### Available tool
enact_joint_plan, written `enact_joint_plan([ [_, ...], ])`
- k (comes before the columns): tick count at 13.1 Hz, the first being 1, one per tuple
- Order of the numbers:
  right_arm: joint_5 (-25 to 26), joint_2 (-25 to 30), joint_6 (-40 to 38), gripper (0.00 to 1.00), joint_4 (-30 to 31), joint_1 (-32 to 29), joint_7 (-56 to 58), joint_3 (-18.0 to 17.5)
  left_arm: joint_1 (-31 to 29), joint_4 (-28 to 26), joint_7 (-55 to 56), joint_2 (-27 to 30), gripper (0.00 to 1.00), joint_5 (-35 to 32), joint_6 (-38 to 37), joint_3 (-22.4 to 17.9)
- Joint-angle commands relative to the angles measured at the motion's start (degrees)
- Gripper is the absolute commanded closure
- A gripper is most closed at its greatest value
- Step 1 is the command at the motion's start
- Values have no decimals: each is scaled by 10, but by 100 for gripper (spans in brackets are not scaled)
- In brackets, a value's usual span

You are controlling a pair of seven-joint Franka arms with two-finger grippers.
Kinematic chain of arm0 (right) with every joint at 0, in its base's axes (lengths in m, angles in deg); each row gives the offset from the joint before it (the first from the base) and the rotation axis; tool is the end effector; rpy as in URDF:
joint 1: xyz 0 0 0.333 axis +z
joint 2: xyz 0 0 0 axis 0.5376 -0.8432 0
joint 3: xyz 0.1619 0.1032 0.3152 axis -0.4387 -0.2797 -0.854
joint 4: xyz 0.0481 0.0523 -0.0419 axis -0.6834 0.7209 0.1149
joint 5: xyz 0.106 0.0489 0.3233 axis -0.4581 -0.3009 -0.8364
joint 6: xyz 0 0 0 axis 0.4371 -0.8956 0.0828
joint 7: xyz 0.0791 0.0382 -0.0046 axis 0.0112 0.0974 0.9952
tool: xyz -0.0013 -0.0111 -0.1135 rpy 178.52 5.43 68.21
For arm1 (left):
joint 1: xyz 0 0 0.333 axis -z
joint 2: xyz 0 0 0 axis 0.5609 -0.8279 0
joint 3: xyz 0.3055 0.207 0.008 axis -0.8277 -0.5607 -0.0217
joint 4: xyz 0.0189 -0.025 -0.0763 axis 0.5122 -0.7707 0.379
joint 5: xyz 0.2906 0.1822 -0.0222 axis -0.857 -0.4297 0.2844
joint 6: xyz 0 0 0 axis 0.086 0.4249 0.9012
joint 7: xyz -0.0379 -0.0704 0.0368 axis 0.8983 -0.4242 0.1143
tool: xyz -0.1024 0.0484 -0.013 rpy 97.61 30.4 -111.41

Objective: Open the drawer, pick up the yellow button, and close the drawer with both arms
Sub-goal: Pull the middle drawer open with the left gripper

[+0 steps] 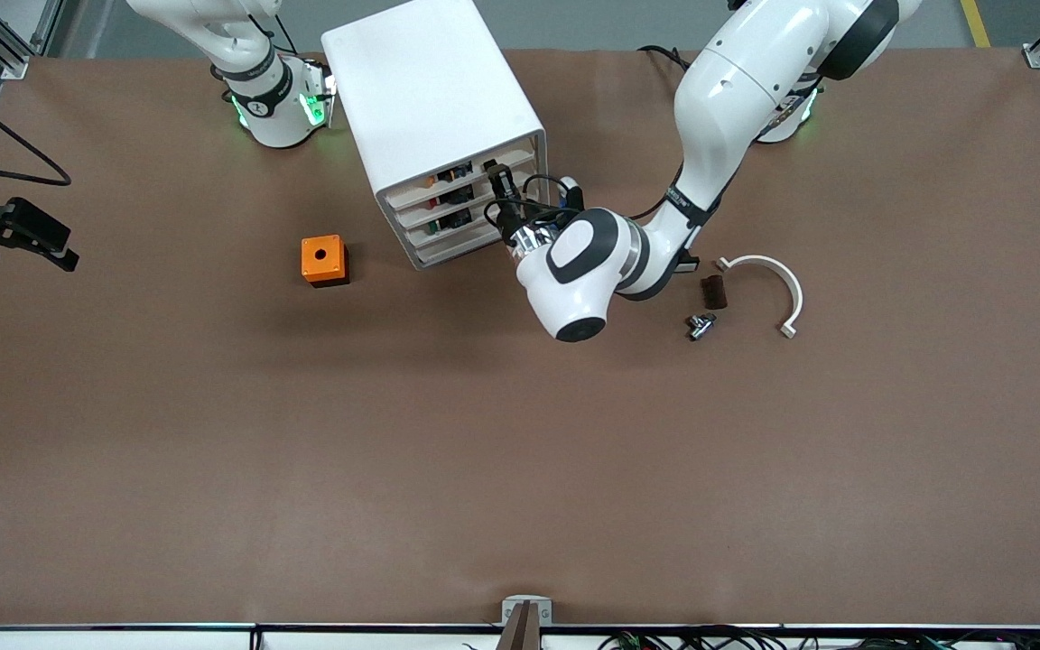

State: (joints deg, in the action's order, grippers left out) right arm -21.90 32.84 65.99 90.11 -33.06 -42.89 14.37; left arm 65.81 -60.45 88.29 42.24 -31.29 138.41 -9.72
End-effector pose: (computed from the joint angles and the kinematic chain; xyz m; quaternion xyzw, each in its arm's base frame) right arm 0.5052 -0.0172 0.6780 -0.9986 0.0236 -0.0468 0.0093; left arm 0.4329 -0.5077 0.3216 -0.4197 -0.6682 0.5022 0.3537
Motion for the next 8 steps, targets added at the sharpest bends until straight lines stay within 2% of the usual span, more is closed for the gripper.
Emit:
enact_joint_plan([
  [1, -7, 4, -2, 0, 0, 1, 4, 1, -53, 8, 3, 3, 99, -1, -8, -4],
  [5, -7, 3, -4, 0, 0, 0, 4, 2, -98, 58, -23, 0, 98, -2, -7, -18],
  [7, -6, 0, -13, 1, 0, 4, -6, 2, -117, 62, -65, 0, 97, 0, -7, -18],
  [8, -3, -4, -28, 1, 0, 9, -28, 1, -121, 62, -76, -2, 94, 1, -7, -18],
])
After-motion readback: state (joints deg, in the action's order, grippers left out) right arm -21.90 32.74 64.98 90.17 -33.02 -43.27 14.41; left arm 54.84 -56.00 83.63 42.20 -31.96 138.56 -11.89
